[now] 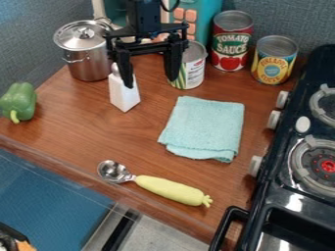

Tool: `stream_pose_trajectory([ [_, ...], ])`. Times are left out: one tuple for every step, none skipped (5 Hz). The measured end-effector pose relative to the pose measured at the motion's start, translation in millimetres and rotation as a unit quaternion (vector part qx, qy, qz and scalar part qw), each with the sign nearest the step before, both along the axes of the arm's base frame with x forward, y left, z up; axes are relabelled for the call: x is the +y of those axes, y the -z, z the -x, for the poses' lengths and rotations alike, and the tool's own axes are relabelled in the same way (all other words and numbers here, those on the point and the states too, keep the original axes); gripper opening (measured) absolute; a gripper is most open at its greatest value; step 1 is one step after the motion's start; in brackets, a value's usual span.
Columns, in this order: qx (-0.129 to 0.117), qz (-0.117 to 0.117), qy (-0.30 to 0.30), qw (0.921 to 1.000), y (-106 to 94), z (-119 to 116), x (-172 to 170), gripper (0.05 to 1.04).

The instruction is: Took the lid off the silver pot placing it on the blue napkin

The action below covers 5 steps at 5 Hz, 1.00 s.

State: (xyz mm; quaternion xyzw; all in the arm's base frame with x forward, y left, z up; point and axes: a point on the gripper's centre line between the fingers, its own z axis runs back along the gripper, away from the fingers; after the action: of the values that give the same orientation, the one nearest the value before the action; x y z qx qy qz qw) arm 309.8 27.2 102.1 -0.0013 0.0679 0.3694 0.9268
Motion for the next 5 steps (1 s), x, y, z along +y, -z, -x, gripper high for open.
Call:
stream_pose_trajectory([
  [0.006,-0.015,0.101,0.9947,1.7,-18.0,-1.1,1.000],
  [0.005,-0.027,0.153,0.9879,4.0,-34.3,2.6,1.000],
  [0.005,-0.029,0.174,0.9843,10.1,-50.5,5.7,1.000],
  [-0.021,-0.052,0.176,0.9828,9.9,-59.9,14.2,1.000],
  [-0.040,-0.045,0.155,0.9861,0.1,-70.5,34.9,1.000],
])
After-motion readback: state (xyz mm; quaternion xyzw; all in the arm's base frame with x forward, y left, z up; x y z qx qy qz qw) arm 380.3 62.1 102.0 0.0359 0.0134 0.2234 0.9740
